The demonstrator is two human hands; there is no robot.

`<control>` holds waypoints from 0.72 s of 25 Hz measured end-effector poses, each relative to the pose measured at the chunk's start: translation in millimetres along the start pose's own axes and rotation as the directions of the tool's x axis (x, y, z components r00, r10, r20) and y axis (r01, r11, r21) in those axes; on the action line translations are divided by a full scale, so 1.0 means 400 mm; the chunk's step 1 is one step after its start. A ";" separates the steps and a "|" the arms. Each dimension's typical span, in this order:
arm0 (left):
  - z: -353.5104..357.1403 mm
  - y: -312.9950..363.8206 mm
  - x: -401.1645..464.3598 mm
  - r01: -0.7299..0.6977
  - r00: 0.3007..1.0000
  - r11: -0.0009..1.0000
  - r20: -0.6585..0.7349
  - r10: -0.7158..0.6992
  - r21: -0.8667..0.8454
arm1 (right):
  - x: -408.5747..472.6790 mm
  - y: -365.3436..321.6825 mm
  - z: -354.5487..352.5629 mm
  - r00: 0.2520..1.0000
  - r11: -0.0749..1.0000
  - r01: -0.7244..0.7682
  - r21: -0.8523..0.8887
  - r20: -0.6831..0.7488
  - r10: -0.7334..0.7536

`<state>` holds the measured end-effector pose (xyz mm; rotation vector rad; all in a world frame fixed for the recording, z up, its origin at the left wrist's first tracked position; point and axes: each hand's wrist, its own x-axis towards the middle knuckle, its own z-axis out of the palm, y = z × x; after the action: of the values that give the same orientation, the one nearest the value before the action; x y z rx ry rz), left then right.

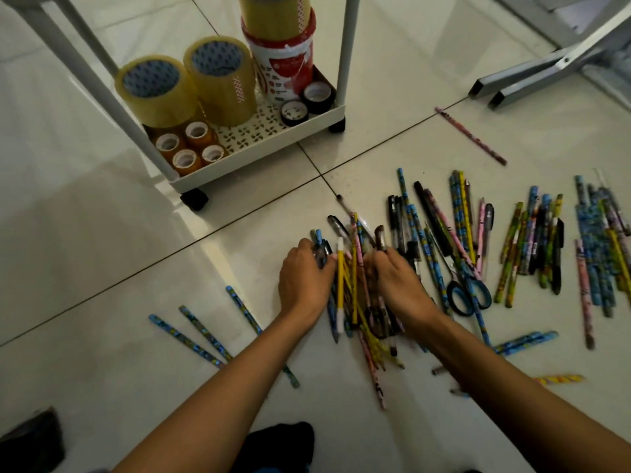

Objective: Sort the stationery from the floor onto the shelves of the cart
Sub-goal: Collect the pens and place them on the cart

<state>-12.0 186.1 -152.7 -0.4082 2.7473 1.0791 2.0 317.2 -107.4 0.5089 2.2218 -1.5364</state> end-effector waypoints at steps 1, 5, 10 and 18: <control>0.007 0.002 0.002 -0.002 1.000 1.000 0.003 0.002 0.028 | 0.005 0.009 -0.019 0.999 0.999 0.005 -0.034 -0.041 -0.006; 0.006 0.004 -0.005 -0.037 0.999 0.993 0.020 0.035 0.114 | 0.037 0.027 -0.077 0.989 0.949 0.085 -0.305 -0.087 -0.117; -0.015 -0.009 -0.026 -0.075 0.997 0.976 0.018 0.073 0.204 | 0.062 0.039 -0.074 0.974 0.770 0.205 -0.604 0.046 -0.223; -0.038 -0.018 -0.040 -0.025 0.999 0.969 0.030 0.018 0.245 | 0.063 0.057 -0.042 0.957 0.532 0.233 -0.814 0.095 -0.274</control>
<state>4.6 173.8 -142.2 -0.3256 2.8186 0.7290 -10.2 342.4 -133.1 -0.0968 2.7955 -0.3941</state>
